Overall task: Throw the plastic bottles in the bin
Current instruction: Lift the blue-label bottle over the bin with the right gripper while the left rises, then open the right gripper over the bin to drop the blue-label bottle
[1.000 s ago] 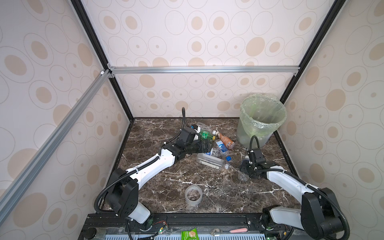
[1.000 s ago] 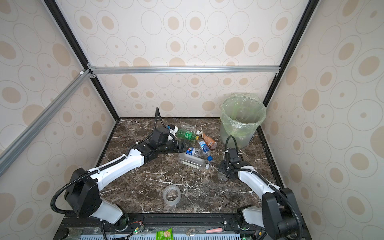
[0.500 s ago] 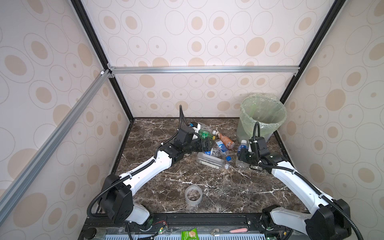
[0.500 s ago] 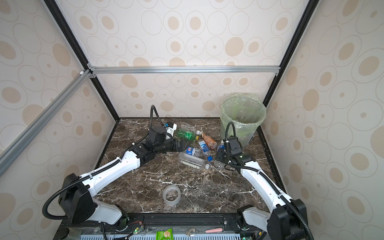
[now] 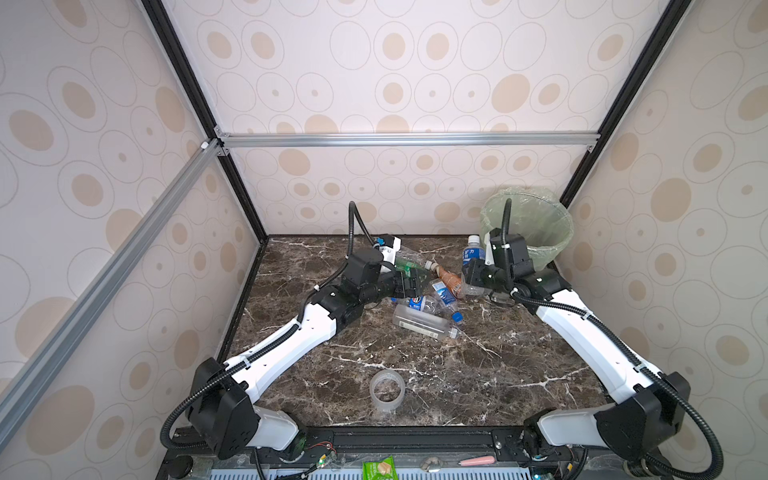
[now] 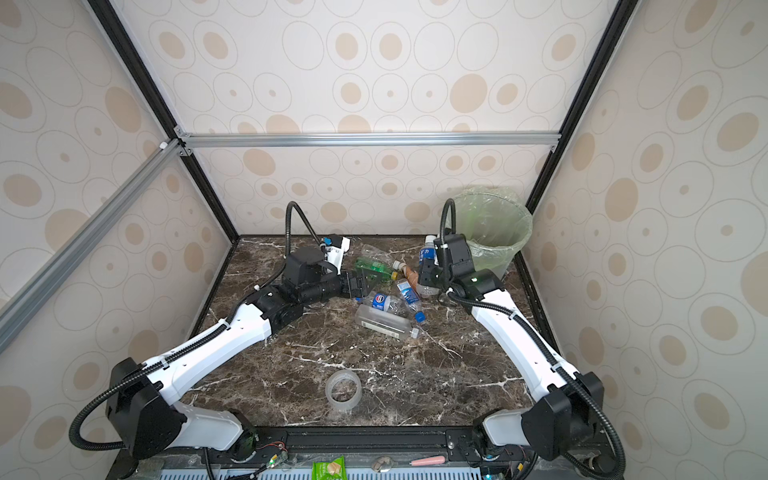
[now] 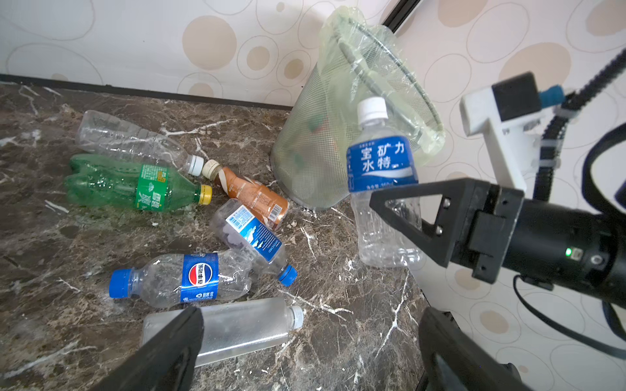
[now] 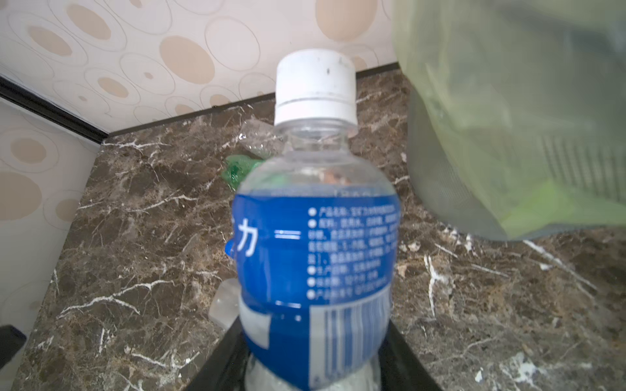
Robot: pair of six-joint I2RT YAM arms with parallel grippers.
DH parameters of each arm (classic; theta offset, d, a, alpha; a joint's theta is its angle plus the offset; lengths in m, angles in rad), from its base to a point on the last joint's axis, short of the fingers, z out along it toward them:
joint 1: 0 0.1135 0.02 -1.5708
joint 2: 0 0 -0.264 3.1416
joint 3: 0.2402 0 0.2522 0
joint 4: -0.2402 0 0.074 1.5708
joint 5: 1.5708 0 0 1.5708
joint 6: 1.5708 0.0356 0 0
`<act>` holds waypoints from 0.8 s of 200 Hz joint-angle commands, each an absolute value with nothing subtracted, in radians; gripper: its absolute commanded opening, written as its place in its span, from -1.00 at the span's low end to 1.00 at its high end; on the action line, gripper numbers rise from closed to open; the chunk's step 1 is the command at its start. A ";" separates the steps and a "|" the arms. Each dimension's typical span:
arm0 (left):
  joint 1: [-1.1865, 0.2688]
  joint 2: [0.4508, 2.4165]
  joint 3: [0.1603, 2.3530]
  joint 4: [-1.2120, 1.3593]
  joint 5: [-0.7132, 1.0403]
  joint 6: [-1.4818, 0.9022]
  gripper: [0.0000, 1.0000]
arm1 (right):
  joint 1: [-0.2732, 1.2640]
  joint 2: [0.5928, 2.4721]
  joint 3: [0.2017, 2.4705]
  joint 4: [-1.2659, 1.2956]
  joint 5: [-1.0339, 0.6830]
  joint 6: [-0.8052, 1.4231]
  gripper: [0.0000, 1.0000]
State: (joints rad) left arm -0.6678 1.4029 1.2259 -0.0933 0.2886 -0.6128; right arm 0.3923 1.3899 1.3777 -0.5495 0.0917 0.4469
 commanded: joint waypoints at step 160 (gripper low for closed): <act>-0.683 1.791 2.003 -0.143 0.354 -0.436 0.98 | 0.396 1.593 2.346 -0.523 0.393 -0.199 0.01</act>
State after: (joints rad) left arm -0.6708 1.7844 1.9549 -0.1410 0.3313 -0.4725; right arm 0.3927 1.6230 2.3116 -0.5568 0.3408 -0.0925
